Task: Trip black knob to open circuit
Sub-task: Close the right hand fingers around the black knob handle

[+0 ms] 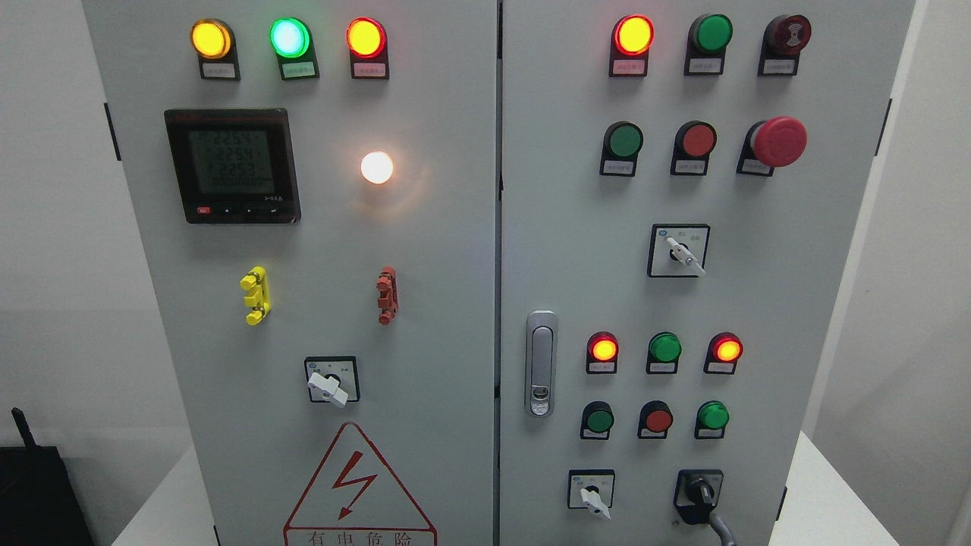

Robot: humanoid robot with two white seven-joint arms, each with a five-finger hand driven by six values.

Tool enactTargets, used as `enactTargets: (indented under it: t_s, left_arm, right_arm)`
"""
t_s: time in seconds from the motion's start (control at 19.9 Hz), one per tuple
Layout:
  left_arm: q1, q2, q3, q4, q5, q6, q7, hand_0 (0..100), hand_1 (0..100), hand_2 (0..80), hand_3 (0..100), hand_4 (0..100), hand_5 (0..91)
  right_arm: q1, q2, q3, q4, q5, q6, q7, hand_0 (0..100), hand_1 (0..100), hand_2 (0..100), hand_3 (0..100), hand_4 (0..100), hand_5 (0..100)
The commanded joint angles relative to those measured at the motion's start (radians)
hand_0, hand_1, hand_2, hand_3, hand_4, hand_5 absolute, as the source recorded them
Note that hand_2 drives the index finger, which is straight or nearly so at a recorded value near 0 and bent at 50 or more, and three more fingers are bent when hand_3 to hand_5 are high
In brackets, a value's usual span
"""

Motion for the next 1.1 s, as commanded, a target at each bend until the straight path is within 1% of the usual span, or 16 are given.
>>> enactTargets:
  t_s: [0.0,0.4,0.75,1.05]
  left_arm:
    - [-0.004,0.0,0.001,0.0,0.002,-0.002,0.0,12,39,0.0,0,0,0.0]
    - [-0.003,-0.002,0.001,0.0,0.002,-0.002,0.0,12,39,0.0,0,0,0.0]
    - [-0.004,0.0,0.001,0.0,0.002,-0.002,0.0,12,39,0.0,0,0,0.0]
    - [-0.004,-0.002,0.001,0.0,0.002,-0.002,0.0,12,39,0.0,0,0,0.0]
  right_arm:
    - [-0.011,-0.002,0.012,-0.016,-0.002,-0.007,0.002,0,0,2,100,100,100]
    - [-0.015,-0.002,0.027,-0.01,-0.002,-0.007,0.002,0,0,3,100,100,100]
    - [-0.033,-0.002,0.033,0.005,-0.002,-0.005,0.002,0,0,3,100,100,100]
    - [-0.033,-0.002,0.053,0.002,-0.002,-0.005,0.0,0,0,3,100,100,100]
